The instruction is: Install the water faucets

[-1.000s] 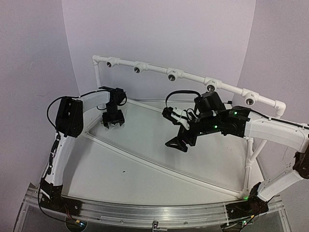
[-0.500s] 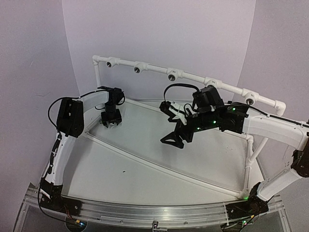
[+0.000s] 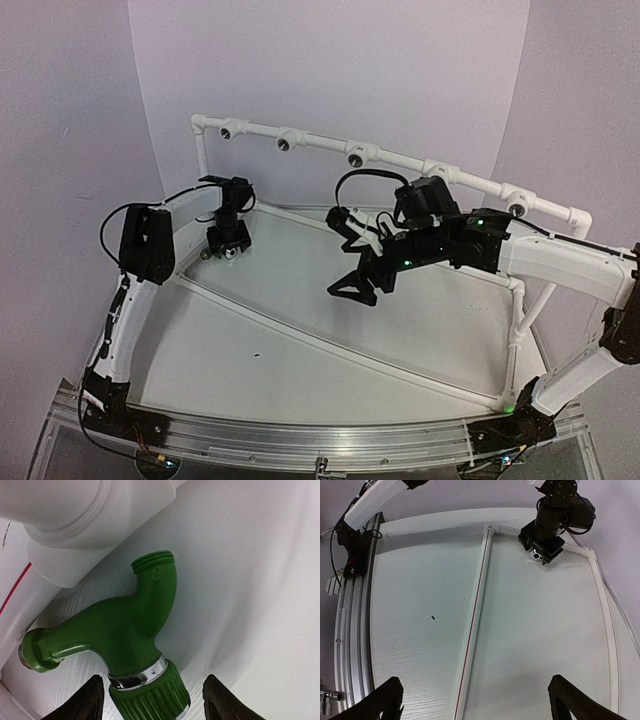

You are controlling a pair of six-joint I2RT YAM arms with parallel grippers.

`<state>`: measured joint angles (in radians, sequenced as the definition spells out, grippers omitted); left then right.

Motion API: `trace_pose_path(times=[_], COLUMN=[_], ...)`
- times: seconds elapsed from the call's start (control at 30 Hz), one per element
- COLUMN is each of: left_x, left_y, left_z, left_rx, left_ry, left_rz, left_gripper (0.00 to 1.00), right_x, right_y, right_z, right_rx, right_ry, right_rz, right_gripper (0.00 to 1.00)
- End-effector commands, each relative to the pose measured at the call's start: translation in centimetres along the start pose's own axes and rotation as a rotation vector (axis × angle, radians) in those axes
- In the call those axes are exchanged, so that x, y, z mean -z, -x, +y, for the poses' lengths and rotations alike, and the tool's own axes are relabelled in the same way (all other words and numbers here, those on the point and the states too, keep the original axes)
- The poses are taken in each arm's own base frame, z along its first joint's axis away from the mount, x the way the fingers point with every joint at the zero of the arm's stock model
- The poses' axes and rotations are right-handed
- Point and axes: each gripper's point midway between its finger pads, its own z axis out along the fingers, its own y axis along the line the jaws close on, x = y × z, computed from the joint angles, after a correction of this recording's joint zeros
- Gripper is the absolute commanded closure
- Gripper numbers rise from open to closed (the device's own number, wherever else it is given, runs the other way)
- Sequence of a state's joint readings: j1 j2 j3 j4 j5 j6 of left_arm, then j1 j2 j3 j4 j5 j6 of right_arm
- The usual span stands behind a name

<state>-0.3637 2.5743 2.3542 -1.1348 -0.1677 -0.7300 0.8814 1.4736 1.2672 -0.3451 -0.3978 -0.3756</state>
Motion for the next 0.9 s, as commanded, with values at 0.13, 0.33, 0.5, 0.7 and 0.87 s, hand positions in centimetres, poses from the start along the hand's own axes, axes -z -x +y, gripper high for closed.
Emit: trace_pose_path(times=[0.13, 0.33, 0.5, 0.7, 0.87], left_x=[0.5, 3.9, 6.5, 9.8, 13.3], left_y=[2.2, 1.3, 0.9, -0.6, -2.8], left_z=[1.4, 2.3, 3.1, 2.1, 1.7], left_rx=[0.068, 0.144, 0.171, 0.145, 0.168], left_ry=[0.015, -0.004, -0.023, -0.097, -0.23], left_rz=[-0.044, -0.028, -0.04, -0.038, -0.024], left_gripper=[0.42, 0.61, 0.74, 0.84, 0.86], right_x=[0.4, 0.4, 0.4, 0.4, 0.4], right_y=[2.0, 2.0, 2.1, 2.2, 2.3], right_z=[-0.3, 0.1, 0.3, 0.5, 0.3], right_rx=[0.007, 0.013, 0.017, 0.023, 0.028], right_ry=[0.001, 0.021, 0.039, 0.048, 0.039], right_rz=[-0.049, -0.051, -0.057, -0.06, -0.062], right_gripper=[0.02, 0.02, 0.02, 0.02, 0.02])
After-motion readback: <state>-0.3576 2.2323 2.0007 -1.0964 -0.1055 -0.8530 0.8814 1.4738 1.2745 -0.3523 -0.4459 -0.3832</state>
